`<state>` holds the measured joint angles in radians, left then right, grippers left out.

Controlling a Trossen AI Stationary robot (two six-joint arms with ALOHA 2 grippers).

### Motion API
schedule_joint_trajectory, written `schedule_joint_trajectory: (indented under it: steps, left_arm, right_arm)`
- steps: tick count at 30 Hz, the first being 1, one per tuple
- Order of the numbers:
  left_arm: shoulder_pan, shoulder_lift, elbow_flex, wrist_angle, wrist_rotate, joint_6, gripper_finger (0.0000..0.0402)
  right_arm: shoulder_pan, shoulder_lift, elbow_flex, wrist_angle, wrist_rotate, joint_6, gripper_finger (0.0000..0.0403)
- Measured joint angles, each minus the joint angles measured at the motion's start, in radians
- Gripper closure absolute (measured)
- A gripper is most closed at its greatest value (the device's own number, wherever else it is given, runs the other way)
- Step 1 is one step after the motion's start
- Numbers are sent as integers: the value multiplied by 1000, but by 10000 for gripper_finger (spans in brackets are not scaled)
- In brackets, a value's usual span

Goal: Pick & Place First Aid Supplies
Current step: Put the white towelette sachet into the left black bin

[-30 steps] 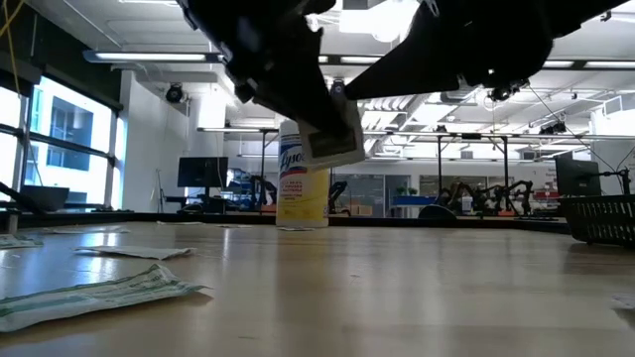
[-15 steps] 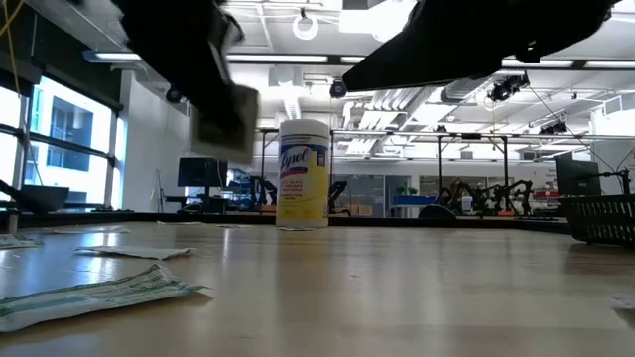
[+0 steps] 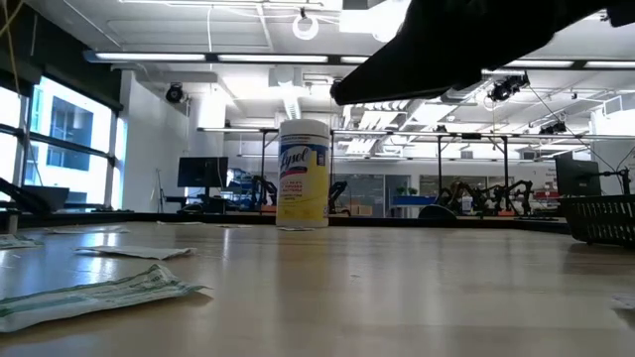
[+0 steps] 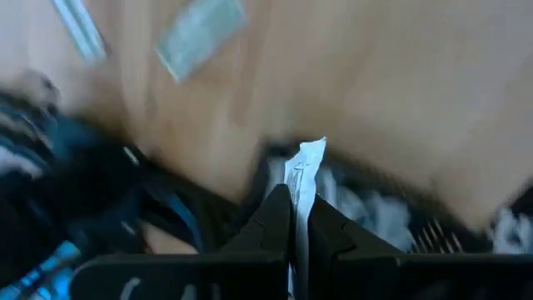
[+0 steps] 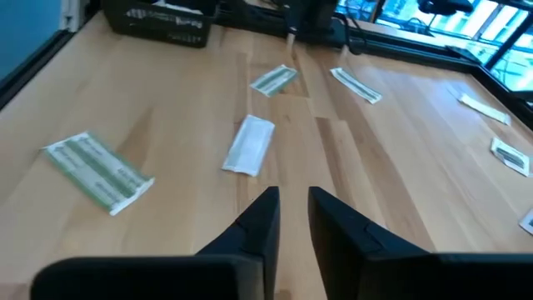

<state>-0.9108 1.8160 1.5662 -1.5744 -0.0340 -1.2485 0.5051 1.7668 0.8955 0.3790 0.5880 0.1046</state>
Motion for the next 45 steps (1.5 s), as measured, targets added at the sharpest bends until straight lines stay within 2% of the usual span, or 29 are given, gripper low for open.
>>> schedule_joint_trajectory:
  steps: [2, 7, 12, 15, 17, 21, 26, 30, 35, 38, 45]
  left_arm:
    - [-42, 0, -21, 27, 50, -70, 397]
    - [-105, 0, -98, 49, 83, -274, 397]
    - [-105, 1, -194, 93, 97, -302, 396]
    - [-104, 1, -252, 219, 110, -302, 392]
    - [-104, 1, -287, 313, 155, -302, 388]
    - [-105, 1, -324, 412, 199, -308, 375]
    - [-105, 1, -323, 401, 204, -323, 342]
    - [-104, 1, -321, 355, 204, -326, 300]
    - [-104, 1, -321, 293, 308, -328, 253]
    - [-112, 1, -321, 289, 364, -328, 241]
    - [-142, 1, -261, 284, 382, -344, 238]
  right_arm:
    - [-6, 0, 0, 0, 0, 3, 347]
    - [-22, 0, 0, 0, -3, 24, 356]
    - [-29, 0, 0, 0, -5, 26, 363]
    - [-27, 0, 0, 0, -11, 26, 364]
    - [-27, 0, 0, 0, -19, 26, 363]
    - [-28, 0, 0, 0, -31, 26, 367]
    - [-28, 0, -1, 0, -40, 26, 368]
    - [-28, 0, -1, 0, -40, 26, 367]
    - [-28, 0, -1, 0, -44, 26, 373]
    - [-28, 0, -1, 0, -45, 26, 375]
    - [-28, 0, -1, -1, -44, 26, 374]
